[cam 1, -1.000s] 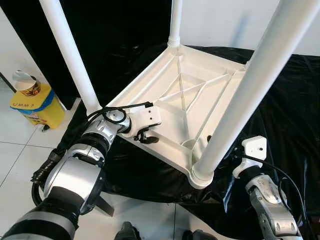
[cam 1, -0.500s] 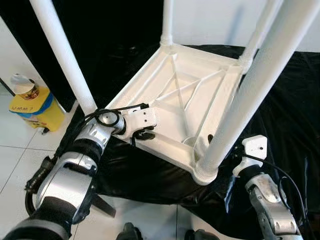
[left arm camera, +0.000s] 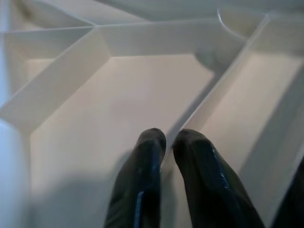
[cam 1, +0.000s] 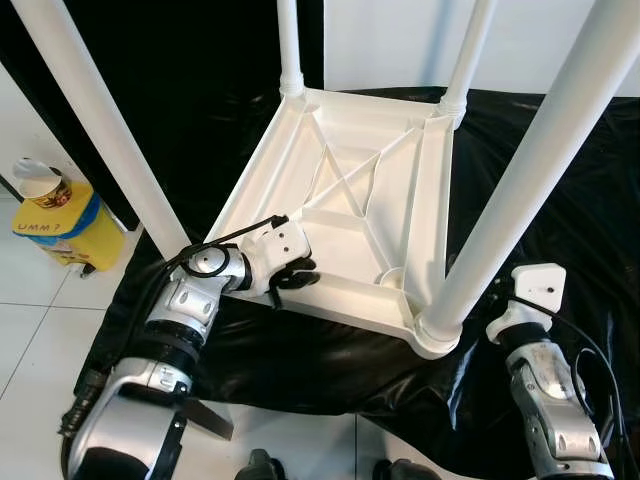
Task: Building children table
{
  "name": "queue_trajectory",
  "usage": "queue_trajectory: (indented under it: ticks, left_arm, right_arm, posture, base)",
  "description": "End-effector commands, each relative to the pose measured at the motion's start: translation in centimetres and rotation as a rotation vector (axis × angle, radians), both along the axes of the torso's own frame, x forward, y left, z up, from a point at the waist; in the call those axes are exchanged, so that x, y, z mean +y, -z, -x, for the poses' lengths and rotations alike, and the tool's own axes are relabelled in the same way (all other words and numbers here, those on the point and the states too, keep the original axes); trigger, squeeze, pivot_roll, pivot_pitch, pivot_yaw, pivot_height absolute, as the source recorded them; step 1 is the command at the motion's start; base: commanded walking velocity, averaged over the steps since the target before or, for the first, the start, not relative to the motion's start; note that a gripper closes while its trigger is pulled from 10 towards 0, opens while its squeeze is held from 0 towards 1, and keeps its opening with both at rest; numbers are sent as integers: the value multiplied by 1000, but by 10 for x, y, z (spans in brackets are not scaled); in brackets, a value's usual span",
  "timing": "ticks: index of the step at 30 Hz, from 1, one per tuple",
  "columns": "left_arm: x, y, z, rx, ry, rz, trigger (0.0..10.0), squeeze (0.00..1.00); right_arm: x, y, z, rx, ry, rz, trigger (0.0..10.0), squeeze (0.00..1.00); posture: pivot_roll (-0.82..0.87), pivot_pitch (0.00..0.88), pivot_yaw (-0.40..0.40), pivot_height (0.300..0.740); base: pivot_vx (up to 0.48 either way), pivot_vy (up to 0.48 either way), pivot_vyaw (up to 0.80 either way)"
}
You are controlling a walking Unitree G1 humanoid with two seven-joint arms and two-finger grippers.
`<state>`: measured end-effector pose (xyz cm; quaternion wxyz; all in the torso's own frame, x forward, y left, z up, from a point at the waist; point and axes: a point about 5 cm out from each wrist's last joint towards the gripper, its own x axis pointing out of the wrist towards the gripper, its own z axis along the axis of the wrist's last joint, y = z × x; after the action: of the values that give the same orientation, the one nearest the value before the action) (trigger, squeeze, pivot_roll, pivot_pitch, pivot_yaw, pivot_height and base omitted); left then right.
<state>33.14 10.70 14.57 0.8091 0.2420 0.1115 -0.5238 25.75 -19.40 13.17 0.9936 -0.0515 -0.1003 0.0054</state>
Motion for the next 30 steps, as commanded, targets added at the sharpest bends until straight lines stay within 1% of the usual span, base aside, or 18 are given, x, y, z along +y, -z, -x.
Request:
queue_trajectory:
  ticks: [1,2,3,4,5,6,8,11,12,13,14,21,22,23,24,26,27,30]
  left_arm:
    - [-7,17,9,68,-85,28,0,0]
    - [-7,17,9,68,-85,28,0,0]
    - [-9,14,10,58,-108,46,0,0]
    - [-9,14,10,58,-108,46,0,0]
    - [-13,11,10,48,-136,68,0,0]
    - [-13,11,10,48,-136,68,0,0]
    - [-24,8,12,49,-179,123,0,0]
    - [-29,9,14,52,-187,132,0,0]
    - [-33,11,16,55,-192,137,5843,0]
    - [-33,11,16,55,-192,137,5843,0]
    - [-35,10,18,47,-183,133,10000,0]
    - [-31,-3,14,34,-145,158,10000,0]
    - [-28,-5,11,31,-140,146,10000,824]
    - [-24,-6,8,29,-114,118,10000,1000]
    - [-24,-6,8,29,-114,118,10000,1000]
    - [-19,-8,4,25,-70,72,10000,1000]
    - [-19,-8,4,25,-70,72,10000,1000]
    - [-14,-11,-2,11,-27,27,10000,1000]
  right_arm:
    - [2,9,-1,41,37,0,10000,0]
    - [2,9,-1,41,37,0,10000,0]
    - [-3,11,-2,58,93,0,10000,0]
    - [-3,11,-2,58,93,0,10000,0]
    - [-8,14,-4,79,158,-2,10000,0]
    - [-8,14,-4,79,158,-2,10000,0]
    - [-7,15,-8,93,220,-5,10000,0]
    - [-4,14,-11,86,235,-14,10000,0]
    - [0,12,-13,75,238,-25,10000,0]
    - [0,12,-13,75,238,-25,10000,0]
    - [3,10,-14,63,245,-32,10000,0]
    - [2,12,-9,59,238,-16,10000,0]
    - [0,13,-8,62,238,-11,10000,0]
    - [-3,14,-8,63,242,-4,10000,0]
    - [-3,14,-8,63,242,-4,10000,0]
    - [-6,13,-7,62,250,6,10000,0]
    - [-6,13,-7,62,250,6,10000,0]
    - [-10,14,-4,62,265,15,10000,0]
  posture:
    - [-25,88,9,740]
    - [-25,88,9,740]
    - [-23,86,4,740]
    - [-23,86,4,740]
    - [-23,83,4,740]
    - [-23,83,4,740]
    - [-29,81,3,740]
    - [-32,81,3,740]
    - [-34,79,1,740]
    - [-34,79,1,740]
    - [-34,78,-3,740]
    - [-27,81,-9,740]
    - [-28,85,-8,740]
    - [-32,89,-4,740]
    - [-32,89,-4,740]
    - [-42,98,7,740]
    - [-42,98,7,740]
    - [-52,104,19,740]
  base:
    - [0,0,0]
    - [0,0,0]
    - [0,0,0]
    - [0,0,0]
    - [0,0,0]
    - [0,0,0]
    - [0,0,0]
    - [0,0,0]
    - [0,0,0]
    - [0,0,0]
    - [0,0,0]
    - [0,0,0]
    - [0,0,0]
    - [0,0,0]
    - [0,0,0]
    - [0,0,0]
    - [0,0,0]
    - [0,0,0]
